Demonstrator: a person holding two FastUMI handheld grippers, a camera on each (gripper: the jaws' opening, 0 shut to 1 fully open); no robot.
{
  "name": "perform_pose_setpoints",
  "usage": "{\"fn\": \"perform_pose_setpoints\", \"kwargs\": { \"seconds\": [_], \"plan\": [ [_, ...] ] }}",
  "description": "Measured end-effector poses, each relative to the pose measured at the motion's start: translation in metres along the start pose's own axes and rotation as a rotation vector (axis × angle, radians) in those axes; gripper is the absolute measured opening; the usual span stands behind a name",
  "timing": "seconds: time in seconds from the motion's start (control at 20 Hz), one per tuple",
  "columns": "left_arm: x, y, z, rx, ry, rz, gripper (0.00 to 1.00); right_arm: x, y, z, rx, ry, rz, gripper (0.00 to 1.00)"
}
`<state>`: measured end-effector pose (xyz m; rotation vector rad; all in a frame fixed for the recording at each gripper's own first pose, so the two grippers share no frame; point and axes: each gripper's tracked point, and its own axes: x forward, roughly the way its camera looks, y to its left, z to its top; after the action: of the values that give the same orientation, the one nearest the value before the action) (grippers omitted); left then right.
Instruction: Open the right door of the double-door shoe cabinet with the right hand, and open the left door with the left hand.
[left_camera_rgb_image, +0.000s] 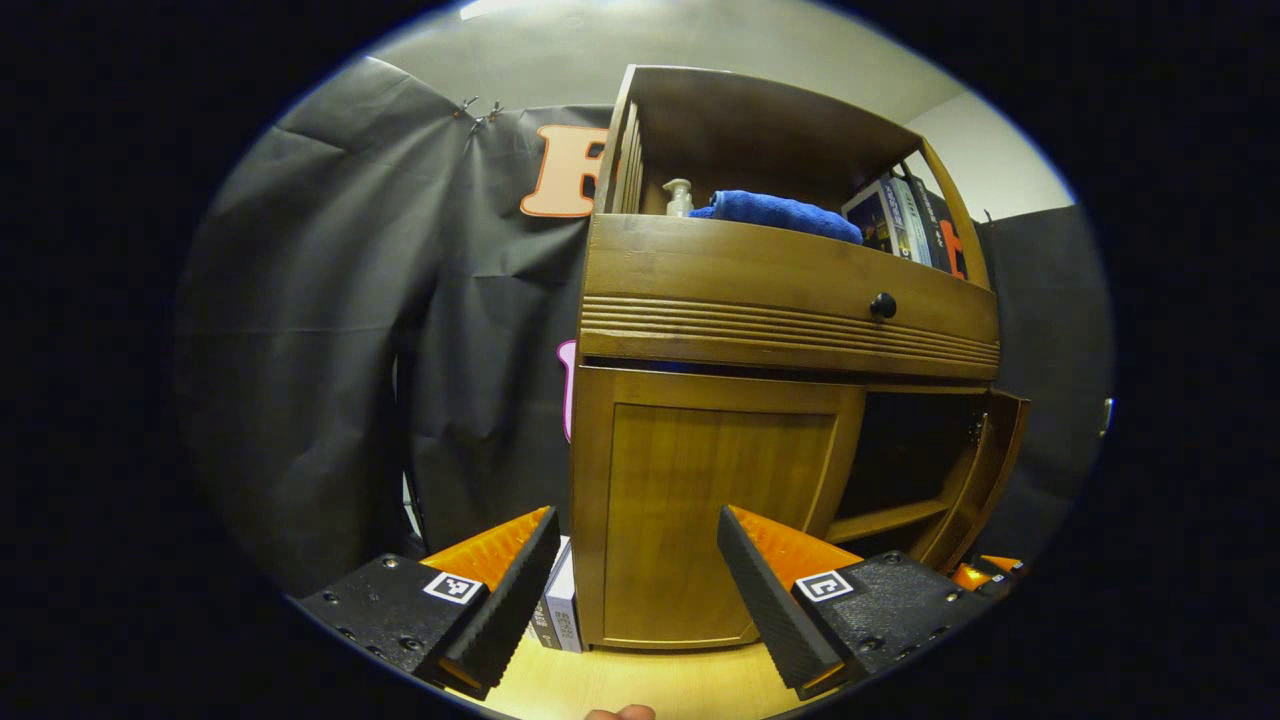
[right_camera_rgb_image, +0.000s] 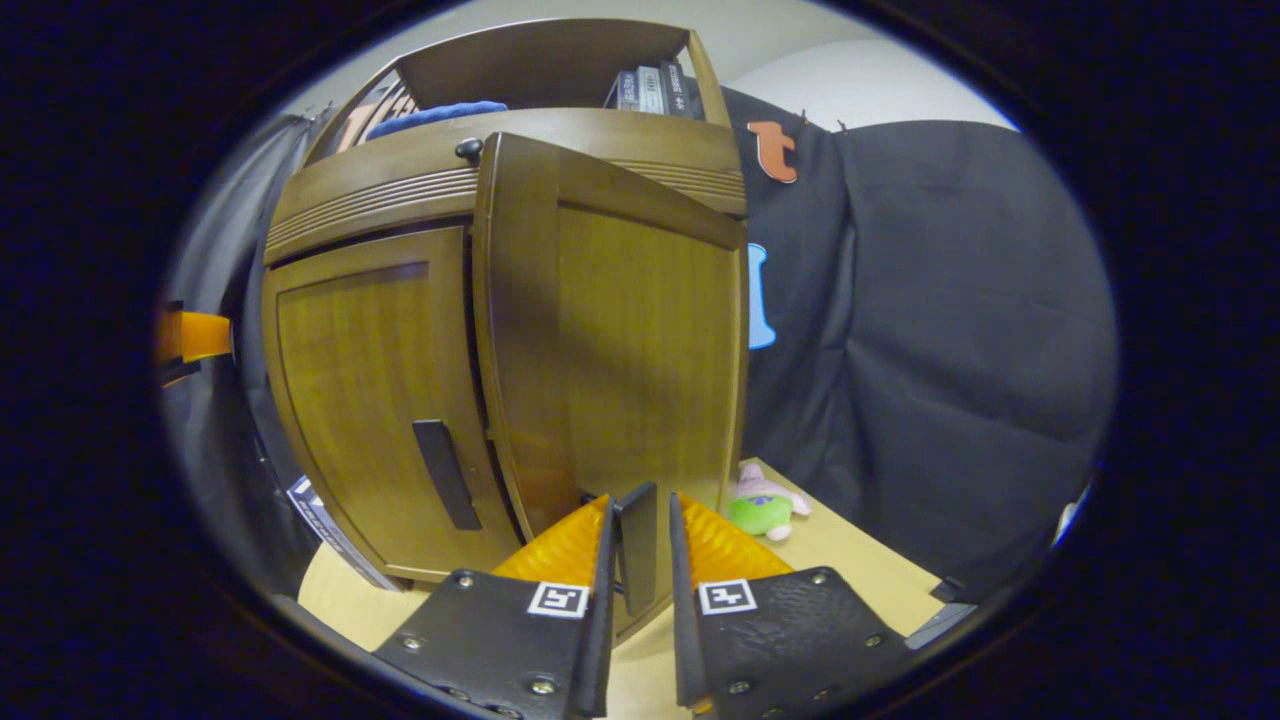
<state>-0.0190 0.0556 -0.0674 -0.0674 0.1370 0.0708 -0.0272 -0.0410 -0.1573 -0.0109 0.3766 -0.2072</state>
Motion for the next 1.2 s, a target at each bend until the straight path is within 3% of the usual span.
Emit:
{"fn": "perform_pose_setpoints", "kwargs": {
  "seconds": [0.6,1.2],
  "plan": [
    [0.003,-0.029,-0.005,-0.005,0.006,-0.066,0.98,-0.017,-0.052,-0.009,0.005,-0.001,-0.075,0.26],
    [0.006,-0.063,-0.018,-0.014,0.029,-0.137,0.96,-0.025,-0.129,-0.009,0.038,0.001,-0.156,0.25]
  ]
}}
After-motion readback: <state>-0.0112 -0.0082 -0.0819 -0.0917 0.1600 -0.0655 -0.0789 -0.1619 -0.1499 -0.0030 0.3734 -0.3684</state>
